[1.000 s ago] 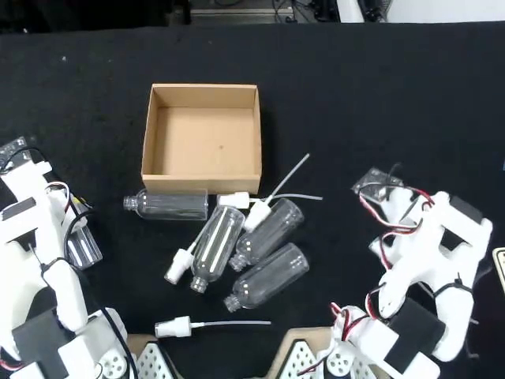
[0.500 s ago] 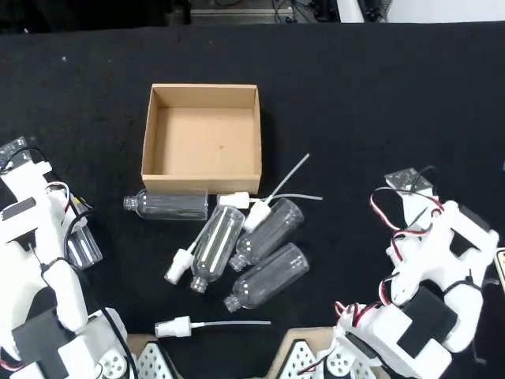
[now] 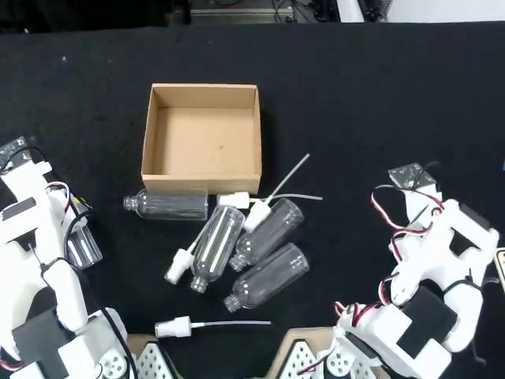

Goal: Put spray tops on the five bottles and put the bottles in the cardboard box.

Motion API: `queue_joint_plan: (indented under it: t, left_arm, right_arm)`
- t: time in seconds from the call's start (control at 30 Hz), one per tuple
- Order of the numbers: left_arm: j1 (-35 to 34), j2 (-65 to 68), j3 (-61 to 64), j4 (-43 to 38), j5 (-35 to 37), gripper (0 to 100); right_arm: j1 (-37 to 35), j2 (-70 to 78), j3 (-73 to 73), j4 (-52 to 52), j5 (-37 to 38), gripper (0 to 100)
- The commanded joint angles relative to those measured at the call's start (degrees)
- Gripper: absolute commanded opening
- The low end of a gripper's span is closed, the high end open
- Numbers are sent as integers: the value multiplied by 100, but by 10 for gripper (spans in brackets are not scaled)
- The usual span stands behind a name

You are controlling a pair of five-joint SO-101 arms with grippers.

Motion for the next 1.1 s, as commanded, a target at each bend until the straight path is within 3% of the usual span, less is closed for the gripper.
queue_joint_plan:
  t: [0.0, 0.3, 0.5, 0.8, 1.07]
  left_arm:
    - [31, -62, -321, -9, 18, 29]
    - [66, -132, -611, 633, 44, 30]
    - [92, -1424, -75, 598, 53, 30]
    - [514, -3974, 1534, -308, 26, 30]
    - [954, -5864, 2290, -352, 44, 32]
  right_arm:
    - [-167, -13, 224, -132, 527, 70]
    - [-176, -268, -215, 255, 554, 9]
    - [-695, -1138, -1622, 1635, -756, 10]
    - [-2391, -2967, -2668, 1899, -3578, 10]
    - [-4747, -3987, -3389, 1556, -5152, 11]
